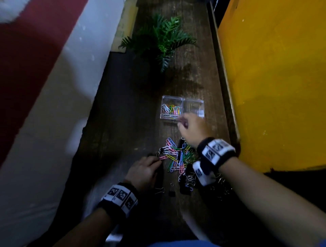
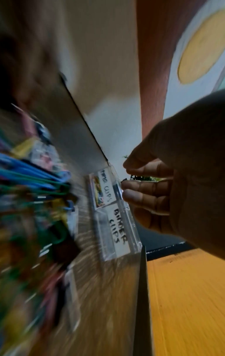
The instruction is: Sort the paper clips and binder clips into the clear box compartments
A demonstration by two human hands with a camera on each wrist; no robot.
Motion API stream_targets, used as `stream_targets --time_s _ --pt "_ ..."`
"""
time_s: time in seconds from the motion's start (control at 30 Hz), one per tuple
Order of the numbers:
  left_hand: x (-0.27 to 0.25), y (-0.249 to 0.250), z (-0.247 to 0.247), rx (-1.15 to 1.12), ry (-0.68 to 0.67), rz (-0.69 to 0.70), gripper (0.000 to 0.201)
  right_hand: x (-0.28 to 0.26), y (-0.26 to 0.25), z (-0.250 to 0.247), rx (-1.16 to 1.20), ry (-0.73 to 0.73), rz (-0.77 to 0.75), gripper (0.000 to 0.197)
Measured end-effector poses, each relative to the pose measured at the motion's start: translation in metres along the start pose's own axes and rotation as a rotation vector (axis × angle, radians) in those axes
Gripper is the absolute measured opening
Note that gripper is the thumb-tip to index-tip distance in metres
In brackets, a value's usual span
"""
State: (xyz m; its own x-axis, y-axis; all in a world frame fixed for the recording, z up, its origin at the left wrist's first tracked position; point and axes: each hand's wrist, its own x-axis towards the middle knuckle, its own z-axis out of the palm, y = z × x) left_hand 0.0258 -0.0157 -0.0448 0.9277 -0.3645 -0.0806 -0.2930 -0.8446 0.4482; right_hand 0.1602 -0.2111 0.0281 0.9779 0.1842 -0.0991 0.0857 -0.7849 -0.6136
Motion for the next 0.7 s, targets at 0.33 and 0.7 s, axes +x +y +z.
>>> stream_targets --time_s 0.33,0.7 --pt "-0.026 -0.004 0.000 0.030 -0.018 -0.019 0.034 -0.146 0.028 0.064 -0.465 -0.170 -0.298 0.041" --pt "-0.057 0.000 -0.003 -0.008 0.005 -0.072 0.013 -0.150 0.030 0.063 -0.541 -0.082 -0.278 0.023"
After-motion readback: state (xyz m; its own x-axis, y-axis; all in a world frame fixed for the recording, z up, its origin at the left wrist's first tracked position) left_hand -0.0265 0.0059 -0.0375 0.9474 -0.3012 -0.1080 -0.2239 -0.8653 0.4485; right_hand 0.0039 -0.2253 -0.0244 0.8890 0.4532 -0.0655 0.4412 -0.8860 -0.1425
